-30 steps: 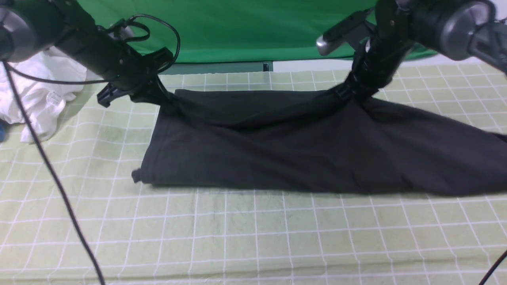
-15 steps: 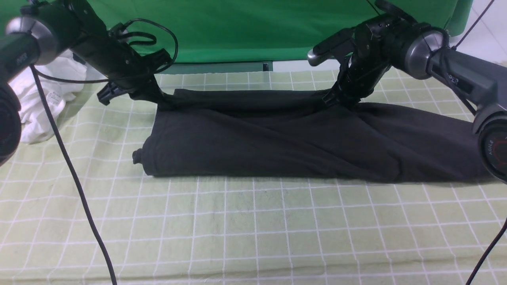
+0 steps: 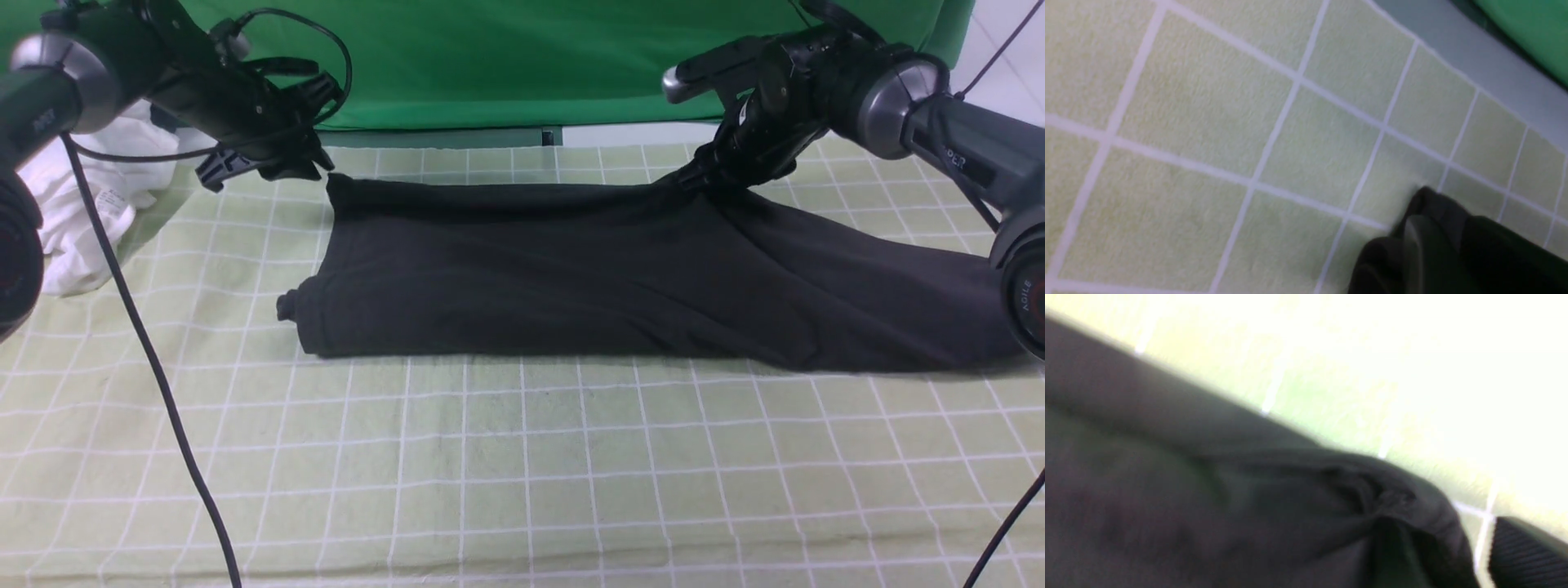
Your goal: Fold a long-sleeved shirt over a green coffee tablecloth.
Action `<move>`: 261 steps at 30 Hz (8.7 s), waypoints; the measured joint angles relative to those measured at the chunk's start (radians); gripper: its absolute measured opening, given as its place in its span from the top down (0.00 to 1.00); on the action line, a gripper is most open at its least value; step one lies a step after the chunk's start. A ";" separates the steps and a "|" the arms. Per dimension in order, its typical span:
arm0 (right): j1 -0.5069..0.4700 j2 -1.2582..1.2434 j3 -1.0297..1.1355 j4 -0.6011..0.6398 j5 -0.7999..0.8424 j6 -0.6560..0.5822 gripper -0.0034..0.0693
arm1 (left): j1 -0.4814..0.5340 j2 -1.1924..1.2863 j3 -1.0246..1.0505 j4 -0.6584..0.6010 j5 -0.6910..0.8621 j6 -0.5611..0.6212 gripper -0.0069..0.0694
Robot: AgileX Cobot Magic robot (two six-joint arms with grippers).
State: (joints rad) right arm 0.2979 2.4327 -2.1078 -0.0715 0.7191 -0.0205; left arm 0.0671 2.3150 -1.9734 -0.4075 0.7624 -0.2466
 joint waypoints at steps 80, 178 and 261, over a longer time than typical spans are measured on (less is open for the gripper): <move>-0.555 -0.402 0.561 0.113 0.178 -0.115 0.26 | -0.038 -0.044 0.082 -0.038 0.258 0.335 0.89; 0.206 -0.331 0.074 0.376 0.392 0.071 0.26 | -0.038 -0.363 0.165 -0.011 0.452 0.360 0.89; 0.230 -0.744 0.944 0.136 0.364 0.112 0.91 | -0.247 -0.787 1.196 -0.209 -0.120 0.519 0.83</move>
State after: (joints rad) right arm 0.5280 1.6892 -1.1638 0.0640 1.0836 0.0919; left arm -0.1799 1.5282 -0.7772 -0.6169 0.6424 0.2727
